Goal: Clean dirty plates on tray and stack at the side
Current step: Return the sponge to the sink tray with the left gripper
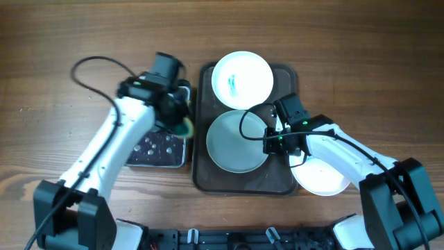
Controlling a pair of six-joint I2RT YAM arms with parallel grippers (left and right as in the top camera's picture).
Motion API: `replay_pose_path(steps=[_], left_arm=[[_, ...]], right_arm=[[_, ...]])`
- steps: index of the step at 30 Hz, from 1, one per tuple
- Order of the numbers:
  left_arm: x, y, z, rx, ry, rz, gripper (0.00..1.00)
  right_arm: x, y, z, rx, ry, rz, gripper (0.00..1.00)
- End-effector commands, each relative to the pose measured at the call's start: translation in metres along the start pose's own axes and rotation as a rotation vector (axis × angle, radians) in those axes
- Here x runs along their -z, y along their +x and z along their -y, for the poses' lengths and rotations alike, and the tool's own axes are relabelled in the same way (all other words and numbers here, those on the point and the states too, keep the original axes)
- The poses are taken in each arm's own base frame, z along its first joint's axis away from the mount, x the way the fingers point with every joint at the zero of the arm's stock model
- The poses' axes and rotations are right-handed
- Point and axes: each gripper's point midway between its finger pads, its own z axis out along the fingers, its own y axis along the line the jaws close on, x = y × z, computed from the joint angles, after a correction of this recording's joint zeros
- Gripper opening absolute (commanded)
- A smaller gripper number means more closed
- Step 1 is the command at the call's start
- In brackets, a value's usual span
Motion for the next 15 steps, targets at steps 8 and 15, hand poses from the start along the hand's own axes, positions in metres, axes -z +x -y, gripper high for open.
replay_pose_path(steps=[8,15], left_arm=[[-0.033,-0.019,-0.062,0.067,-0.148,0.041,0.12],[0.003,-0.028,-0.051,0.024,-0.085,0.106,0.61]], right_arm=[[0.027,-0.016,-0.010,0.104,0.038,-0.015,0.04],[0.089,-0.040,-0.040,0.217,0.044,-0.013,0.04]])
